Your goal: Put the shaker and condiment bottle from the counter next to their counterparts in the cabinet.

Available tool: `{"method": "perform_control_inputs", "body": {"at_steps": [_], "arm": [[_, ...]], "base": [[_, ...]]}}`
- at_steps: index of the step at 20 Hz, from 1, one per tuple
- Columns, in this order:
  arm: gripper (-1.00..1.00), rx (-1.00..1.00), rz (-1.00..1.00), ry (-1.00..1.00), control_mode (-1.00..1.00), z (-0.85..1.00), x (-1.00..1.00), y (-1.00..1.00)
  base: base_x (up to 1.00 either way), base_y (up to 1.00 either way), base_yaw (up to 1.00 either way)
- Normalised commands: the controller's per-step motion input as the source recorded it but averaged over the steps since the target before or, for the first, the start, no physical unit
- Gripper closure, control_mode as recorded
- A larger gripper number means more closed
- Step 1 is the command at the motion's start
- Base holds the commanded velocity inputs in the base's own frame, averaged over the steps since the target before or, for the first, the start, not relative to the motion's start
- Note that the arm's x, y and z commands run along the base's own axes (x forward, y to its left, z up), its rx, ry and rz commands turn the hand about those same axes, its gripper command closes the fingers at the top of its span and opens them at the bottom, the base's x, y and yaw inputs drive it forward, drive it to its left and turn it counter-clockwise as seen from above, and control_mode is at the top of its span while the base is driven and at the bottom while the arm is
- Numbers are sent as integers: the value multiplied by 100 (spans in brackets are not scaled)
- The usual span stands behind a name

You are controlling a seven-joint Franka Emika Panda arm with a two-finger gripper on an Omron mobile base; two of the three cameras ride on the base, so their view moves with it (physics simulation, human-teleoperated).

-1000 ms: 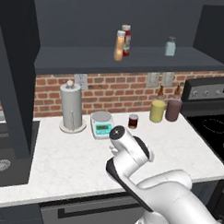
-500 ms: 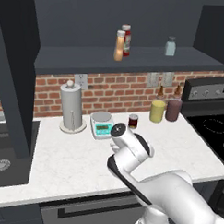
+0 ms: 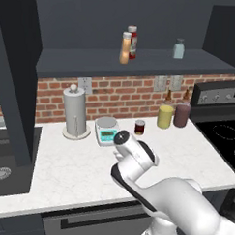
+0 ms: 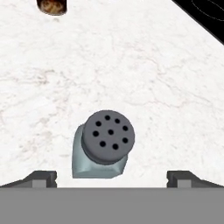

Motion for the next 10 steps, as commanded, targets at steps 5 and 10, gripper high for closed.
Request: {"method": "perform_control_inputs", "body": {"at_steps": [5, 10], "arm": [[-100, 0, 0, -8, -100, -18, 6, 0], [-100, 0, 0, -7, -100, -14, 2, -15]], "base": [[0, 0, 0], [0, 0, 0]]}}
